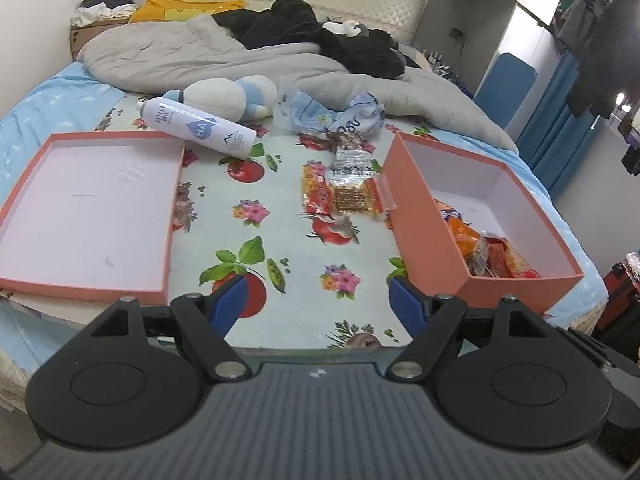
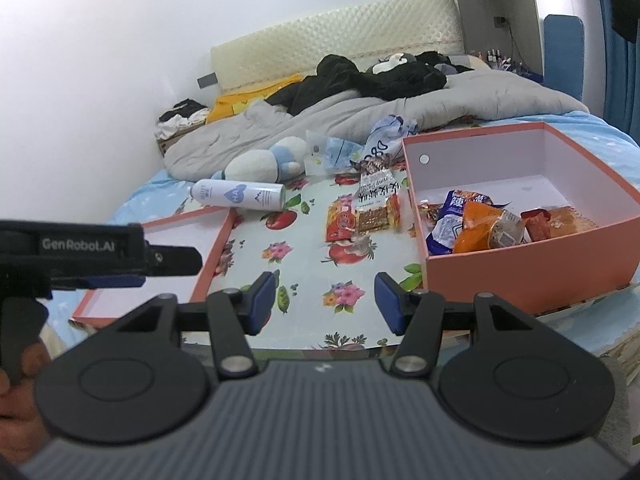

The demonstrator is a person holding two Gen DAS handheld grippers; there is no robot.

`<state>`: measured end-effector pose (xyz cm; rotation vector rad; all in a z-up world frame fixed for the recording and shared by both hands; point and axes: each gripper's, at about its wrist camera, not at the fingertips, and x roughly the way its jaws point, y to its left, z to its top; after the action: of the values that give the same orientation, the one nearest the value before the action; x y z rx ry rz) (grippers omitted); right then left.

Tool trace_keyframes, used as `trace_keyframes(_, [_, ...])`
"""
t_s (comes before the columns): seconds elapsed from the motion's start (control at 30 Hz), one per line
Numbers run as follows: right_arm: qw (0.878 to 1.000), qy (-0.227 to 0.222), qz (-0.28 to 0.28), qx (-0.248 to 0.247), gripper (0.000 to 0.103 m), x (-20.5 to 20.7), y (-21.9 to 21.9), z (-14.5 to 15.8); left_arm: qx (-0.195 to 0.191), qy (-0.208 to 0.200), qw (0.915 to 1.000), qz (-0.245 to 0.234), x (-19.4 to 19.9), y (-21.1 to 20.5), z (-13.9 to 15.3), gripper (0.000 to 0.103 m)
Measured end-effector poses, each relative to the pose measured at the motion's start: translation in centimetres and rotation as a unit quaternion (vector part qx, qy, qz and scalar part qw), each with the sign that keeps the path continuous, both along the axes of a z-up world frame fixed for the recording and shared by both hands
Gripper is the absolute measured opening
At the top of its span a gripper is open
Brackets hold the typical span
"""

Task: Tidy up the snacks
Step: 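Withdraw both open tools from the box toward the remaining snacks, then lower both tools onto the shrimp bag and red spicy strip packet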

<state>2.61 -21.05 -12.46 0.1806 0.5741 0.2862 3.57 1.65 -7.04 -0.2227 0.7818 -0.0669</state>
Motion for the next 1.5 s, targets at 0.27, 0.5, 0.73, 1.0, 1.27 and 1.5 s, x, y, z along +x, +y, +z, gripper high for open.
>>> trace_keyframes(0.27, [1.000, 0.012, 0.008, -0.017, 0.057, 2.3, 1.5, -0.8, -0.001, 0.014, 0.9998, 0.017, 3.1, 1.2, -0.9, 0.081])
trace_keyframes(0.5, [0.999, 0.005, 0.016, -0.034, 0.057, 4.9, 3.3, -1.1, -0.014, 0.029, 0.9988, 0.037, 5.8, 2.4, -2.3, 0.081])
trace_keyframes(0.73, [0.999, 0.002, 0.004, -0.043, 0.057, 8.9, 4.8, -2.2, -0.008, 0.044, 0.9984, 0.036, 10.5, 3.9, -3.6, 0.081])
trace_keyframes(1.0, [0.997, 0.015, -0.032, -0.067, 0.056, 16.8, 6.2, -5.0, -0.022, 0.040, 0.9989, 0.004, 20.3, 4.5, -3.9, 0.081])
trace_keyframes(1.27, [0.992, 0.057, -0.060, -0.090, 0.056, 24.7, 6.8, -9.1, -0.037, 0.052, 0.9968, -0.049, 32.0, 2.5, -5.7, 0.081])
trace_keyframes(1.5, [0.985, 0.070, -0.076, -0.140, 0.056, 29.0, 8.1, -12.6, -0.032, 0.076, 0.9912, -0.104, 40.2, -0.5, -9.5, 0.080])
